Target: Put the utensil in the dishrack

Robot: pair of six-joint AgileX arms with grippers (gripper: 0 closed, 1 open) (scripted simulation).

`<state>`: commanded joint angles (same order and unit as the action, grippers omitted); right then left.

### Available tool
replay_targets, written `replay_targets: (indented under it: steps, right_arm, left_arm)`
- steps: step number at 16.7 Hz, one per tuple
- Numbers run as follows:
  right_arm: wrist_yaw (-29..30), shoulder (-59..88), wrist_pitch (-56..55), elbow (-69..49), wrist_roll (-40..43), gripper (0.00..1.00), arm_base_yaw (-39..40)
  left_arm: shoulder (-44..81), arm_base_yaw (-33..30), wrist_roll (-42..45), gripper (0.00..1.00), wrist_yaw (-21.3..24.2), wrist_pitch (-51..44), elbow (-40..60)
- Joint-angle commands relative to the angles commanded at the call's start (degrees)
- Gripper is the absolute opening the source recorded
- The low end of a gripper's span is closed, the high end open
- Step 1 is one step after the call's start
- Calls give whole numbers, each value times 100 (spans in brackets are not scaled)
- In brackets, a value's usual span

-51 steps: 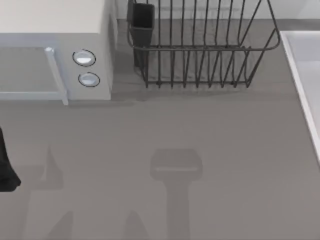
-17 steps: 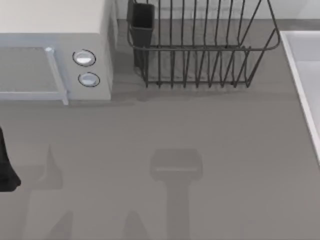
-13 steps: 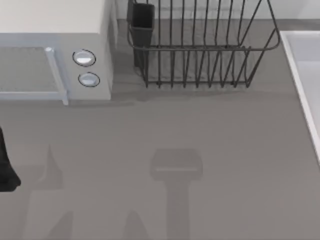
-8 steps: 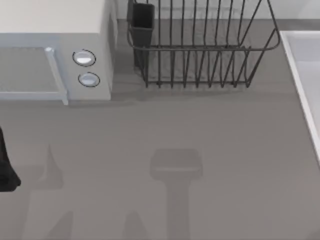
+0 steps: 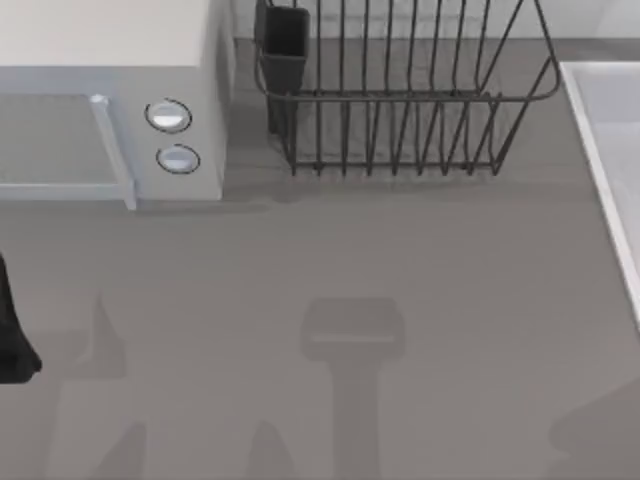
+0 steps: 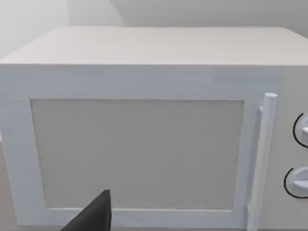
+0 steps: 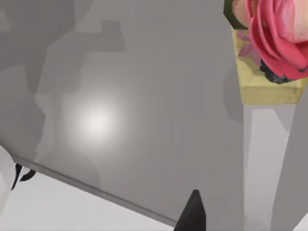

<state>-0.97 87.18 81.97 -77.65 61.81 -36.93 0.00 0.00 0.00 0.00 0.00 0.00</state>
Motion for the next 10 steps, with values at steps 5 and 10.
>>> replay_targets:
  steps: [5,10]
  right_arm:
    - [3,-225,529,-504,-39,0,16]
    - [43,-206,462,-501,-99,0,83]
  left_arm:
    - [0,0,0,100,0,0,0]
    - [0,0,0,100,0,0,0]
